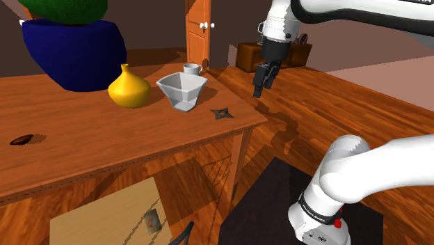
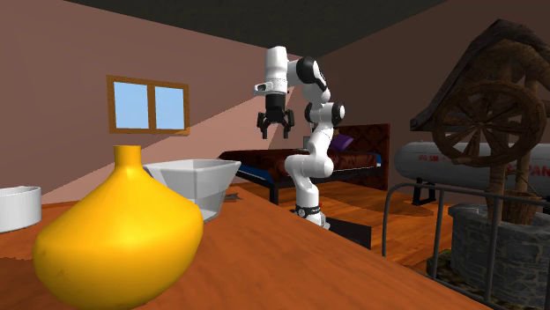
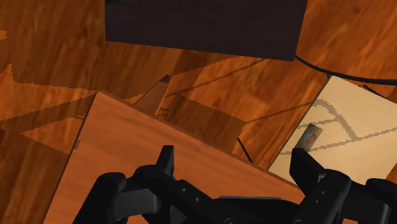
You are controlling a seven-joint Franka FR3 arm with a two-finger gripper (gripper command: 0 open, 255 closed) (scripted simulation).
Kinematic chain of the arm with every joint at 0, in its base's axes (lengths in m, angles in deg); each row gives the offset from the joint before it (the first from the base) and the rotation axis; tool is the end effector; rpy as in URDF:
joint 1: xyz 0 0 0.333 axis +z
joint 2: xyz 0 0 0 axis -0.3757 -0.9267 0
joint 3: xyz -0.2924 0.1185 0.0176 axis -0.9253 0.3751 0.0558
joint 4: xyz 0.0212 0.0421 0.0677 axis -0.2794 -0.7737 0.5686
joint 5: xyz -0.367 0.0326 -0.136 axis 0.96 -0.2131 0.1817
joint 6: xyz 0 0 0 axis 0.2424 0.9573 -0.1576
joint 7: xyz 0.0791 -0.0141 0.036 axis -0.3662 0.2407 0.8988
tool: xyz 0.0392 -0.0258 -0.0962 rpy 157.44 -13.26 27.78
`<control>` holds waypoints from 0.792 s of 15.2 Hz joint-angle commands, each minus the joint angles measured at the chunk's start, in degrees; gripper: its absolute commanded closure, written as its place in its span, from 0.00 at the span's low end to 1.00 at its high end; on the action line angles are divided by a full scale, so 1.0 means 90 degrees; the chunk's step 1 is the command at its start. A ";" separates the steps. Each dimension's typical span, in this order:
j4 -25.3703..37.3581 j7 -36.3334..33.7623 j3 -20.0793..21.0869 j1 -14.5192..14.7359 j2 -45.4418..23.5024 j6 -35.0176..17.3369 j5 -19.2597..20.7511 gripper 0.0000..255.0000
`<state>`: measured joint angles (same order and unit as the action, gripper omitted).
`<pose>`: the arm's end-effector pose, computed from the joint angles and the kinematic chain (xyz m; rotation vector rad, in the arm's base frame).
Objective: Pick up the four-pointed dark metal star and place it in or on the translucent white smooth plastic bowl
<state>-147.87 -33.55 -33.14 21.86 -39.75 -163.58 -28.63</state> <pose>0.2924 0.0152 0.6278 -3.1151 -0.1332 -0.0896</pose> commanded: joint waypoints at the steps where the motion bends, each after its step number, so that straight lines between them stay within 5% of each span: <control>1: 0.0000 0.0000 0.0000 0.0000 0.0000 0.0000 0.0000 0.00; 12: 0.0137 -0.1985 0.0496 -0.0733 -0.2184 -0.1879 -0.0084 0.00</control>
<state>-146.81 -49.72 -28.93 15.92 -57.49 -178.85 -29.48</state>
